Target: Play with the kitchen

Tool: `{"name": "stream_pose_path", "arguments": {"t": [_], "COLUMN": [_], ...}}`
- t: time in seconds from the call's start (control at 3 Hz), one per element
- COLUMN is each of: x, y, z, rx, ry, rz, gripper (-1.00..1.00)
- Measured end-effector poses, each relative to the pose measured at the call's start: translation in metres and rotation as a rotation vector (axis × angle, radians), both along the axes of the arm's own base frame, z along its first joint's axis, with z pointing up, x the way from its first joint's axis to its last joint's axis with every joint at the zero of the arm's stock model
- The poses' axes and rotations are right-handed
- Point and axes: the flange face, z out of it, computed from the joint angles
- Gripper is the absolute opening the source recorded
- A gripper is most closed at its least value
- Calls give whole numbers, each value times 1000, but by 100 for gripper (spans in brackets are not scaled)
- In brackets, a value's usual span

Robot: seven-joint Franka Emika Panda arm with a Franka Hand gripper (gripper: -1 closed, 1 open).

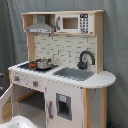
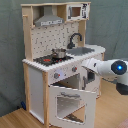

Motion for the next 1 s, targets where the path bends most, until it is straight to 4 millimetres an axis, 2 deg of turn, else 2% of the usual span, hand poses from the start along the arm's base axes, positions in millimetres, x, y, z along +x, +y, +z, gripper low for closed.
{"name": "stream_pose_path", "arguments": {"t": [0.33, 0.67, 1.0], "x": [-19, -39, -56], "y": [14, 32, 49], "z": [6, 4, -12], "rx": [-74, -165, -269], "ry": [-91, -193, -287], "rz": [14, 45, 95], "gripper": [100, 100, 100]}}
